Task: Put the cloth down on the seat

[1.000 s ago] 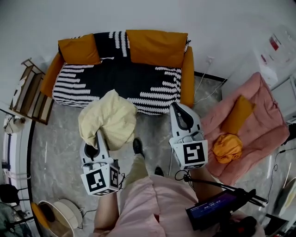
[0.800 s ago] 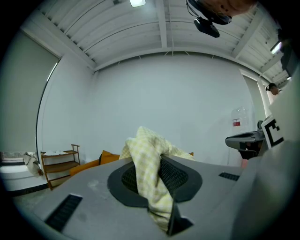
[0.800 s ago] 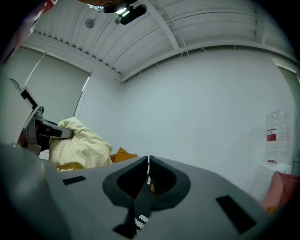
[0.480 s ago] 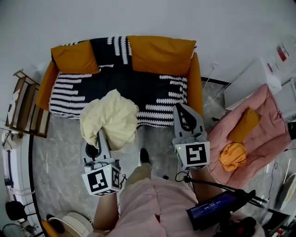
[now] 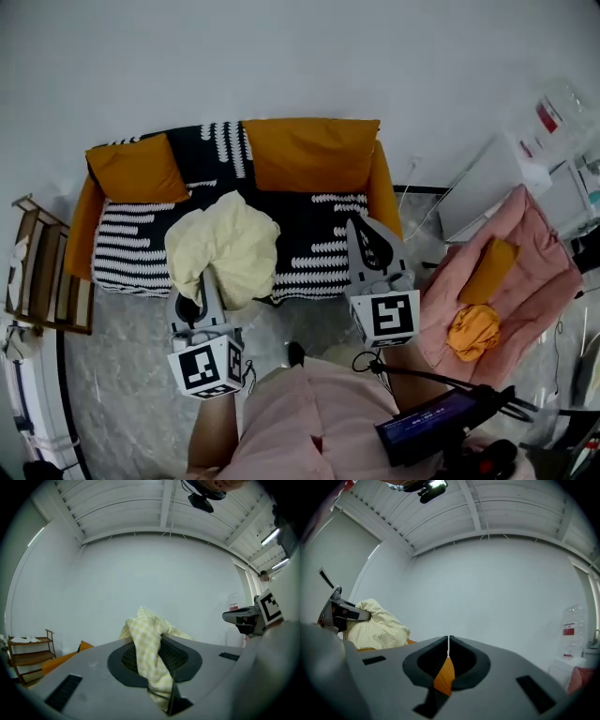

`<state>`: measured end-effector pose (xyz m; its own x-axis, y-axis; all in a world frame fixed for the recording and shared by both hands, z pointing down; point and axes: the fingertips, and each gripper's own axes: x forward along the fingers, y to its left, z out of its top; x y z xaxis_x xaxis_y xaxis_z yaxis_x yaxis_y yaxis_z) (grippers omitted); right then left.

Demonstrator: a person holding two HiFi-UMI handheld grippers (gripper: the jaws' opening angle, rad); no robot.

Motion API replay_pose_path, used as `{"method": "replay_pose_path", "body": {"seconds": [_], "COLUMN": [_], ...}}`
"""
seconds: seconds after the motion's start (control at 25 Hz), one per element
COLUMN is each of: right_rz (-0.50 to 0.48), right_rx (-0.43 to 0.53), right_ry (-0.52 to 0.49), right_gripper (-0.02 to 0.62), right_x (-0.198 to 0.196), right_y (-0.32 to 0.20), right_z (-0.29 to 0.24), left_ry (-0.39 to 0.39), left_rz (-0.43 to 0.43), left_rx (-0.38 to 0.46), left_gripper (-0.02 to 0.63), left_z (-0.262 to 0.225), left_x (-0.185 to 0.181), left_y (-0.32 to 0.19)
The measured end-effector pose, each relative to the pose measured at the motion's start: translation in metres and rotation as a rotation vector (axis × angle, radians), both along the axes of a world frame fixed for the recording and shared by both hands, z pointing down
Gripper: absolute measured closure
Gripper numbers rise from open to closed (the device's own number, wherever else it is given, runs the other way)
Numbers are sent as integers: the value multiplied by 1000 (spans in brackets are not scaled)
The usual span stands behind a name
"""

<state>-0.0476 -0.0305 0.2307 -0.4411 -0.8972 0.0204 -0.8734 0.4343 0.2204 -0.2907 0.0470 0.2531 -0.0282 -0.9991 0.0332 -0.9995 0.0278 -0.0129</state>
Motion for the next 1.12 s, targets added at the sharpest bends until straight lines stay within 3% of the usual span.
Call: {"method": "replay_pose_path", "body": {"seconds": [0.4,0.68,1.12], "right_rz": [75,92,94], "right_rx": [2,-18,-136], "right_ry": [-19,-39,-60], "right_gripper": [584,584,584], "right_x": [34,71,120], "right_y": [-41,-104,-201], "right_z": [3,16,73], "left_ry": [-10,-27,-61], "left_rz": [93,118,189], "left_rx": [1,-43,-119], "left_gripper": [538,538,537], "left_z": [-1,19,76], "left_x": [34,71,136], "left_y": [-64,-128,-236]}}
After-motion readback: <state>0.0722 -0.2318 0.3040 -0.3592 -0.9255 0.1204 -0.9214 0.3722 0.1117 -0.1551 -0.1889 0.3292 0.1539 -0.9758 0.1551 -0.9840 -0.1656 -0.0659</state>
